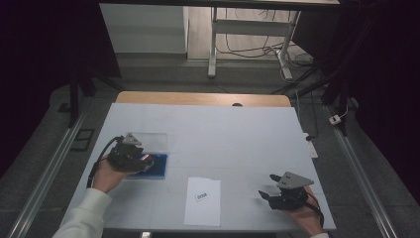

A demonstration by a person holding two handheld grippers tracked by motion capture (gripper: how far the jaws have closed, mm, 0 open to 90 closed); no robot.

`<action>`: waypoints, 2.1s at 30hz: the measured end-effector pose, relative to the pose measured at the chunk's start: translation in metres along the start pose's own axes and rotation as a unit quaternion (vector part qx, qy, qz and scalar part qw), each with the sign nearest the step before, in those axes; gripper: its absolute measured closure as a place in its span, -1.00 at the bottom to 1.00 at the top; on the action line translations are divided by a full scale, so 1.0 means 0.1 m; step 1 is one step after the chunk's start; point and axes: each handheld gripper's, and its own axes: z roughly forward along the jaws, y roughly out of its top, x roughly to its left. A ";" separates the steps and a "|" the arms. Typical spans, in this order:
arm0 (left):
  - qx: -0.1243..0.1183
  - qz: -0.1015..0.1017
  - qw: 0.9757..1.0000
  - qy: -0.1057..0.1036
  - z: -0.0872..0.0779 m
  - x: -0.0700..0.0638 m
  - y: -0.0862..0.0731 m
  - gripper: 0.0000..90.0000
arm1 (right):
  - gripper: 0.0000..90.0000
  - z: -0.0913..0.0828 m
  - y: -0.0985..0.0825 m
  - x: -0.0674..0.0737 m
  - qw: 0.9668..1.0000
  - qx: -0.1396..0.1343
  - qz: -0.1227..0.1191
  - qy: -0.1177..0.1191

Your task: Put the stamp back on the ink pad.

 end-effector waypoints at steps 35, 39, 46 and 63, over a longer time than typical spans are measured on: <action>-0.073 0.032 0.996 -0.042 -0.08 -0.74 -0.75 -0.33 | -0.35 -0.05 -0.02 0.00 1.000 -0.010 -0.005 -0.004; -0.077 0.023 0.996 -0.039 -0.06 -0.74 -0.82 -0.33 | -0.35 -0.06 -0.04 -0.01 1.000 -0.013 -0.003 0.000; -0.080 0.011 0.996 -0.032 -0.03 -0.72 -0.87 -0.35 | -0.35 -0.06 -0.04 0.00 1.000 -0.018 -0.005 0.004; -0.082 0.010 0.996 -0.033 -0.04 -0.71 -0.86 -0.35 | -0.35 -0.06 -0.03 0.00 1.000 -0.018 -0.005 0.004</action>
